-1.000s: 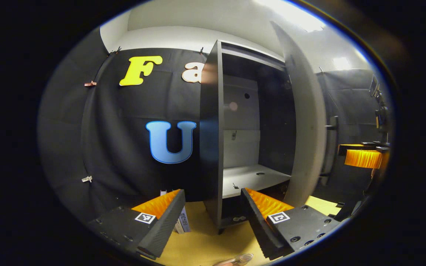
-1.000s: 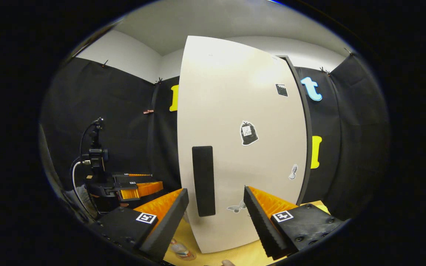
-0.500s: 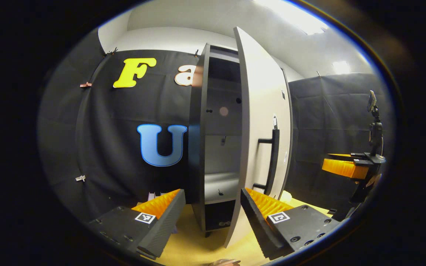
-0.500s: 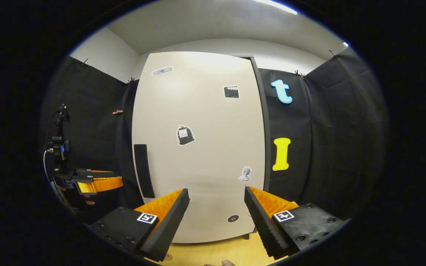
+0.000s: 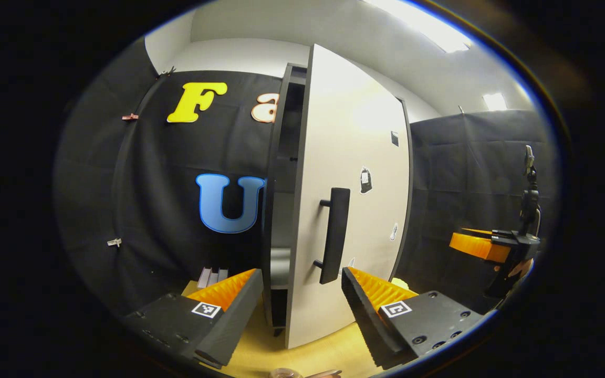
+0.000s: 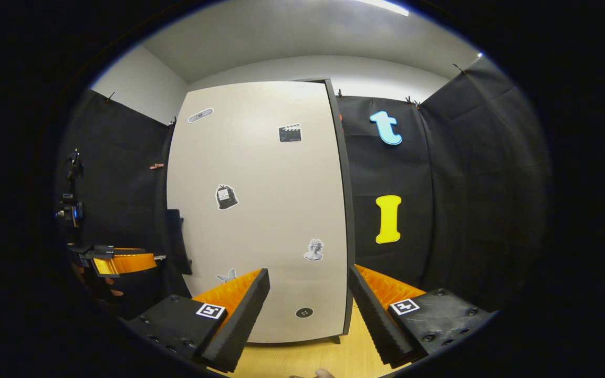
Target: Open the cabinet door with the right hand, grasp the bottle in the cabinet with the left hand and place it on the coaster, then close the cabinet door with the right hand.
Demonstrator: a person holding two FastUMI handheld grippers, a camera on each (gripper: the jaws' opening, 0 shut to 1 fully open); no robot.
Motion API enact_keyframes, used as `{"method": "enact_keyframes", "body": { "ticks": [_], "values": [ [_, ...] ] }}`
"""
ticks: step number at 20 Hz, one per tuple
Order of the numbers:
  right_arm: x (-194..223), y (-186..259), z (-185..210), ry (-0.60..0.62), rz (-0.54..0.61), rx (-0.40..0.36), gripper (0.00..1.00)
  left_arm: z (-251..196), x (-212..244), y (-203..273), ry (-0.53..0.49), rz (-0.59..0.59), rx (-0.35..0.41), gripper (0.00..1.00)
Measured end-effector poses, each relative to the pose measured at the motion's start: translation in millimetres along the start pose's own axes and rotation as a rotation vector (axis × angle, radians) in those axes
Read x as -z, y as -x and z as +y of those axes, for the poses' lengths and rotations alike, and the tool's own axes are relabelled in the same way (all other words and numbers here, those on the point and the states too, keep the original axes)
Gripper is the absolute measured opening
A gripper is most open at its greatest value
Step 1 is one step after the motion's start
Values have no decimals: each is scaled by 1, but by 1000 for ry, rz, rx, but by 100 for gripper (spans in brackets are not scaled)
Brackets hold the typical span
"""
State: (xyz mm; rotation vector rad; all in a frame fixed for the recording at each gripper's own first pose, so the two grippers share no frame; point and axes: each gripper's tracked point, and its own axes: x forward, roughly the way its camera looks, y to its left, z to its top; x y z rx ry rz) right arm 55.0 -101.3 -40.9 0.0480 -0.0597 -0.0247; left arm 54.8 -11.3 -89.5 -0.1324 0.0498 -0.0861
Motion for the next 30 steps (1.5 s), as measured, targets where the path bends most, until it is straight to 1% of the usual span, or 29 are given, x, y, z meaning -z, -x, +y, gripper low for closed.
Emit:
{"method": "enact_keyframes", "body": {
  "ticks": [4, 8, 11, 16, 25, 30],
  "values": [
    [4, -8, -9, 22, 21, -27, 98, -6, 1, -2, -15, -6, -32, 95],
    [4, -8, -4, 46, 26, -48, 98, -11, 4, -5, 12, -2, -40, 95],
    [4, -8, -4, 51, 30, -51, 98, -11, 6, -8, 9, 4, -46, 95],
    [3, -9, -3, 55, 37, -56, 98, -12, 6, -14, -1, 4, -45, 95],
    [7, -19, 0, 120, 48, -69, 98, -21, 3, -21, -21, -1, -23, 95],
    [6, -18, 0, 114, 45, -68, 98, -20, 2, -24, -21, -7, -23, 95]
  ]
}}
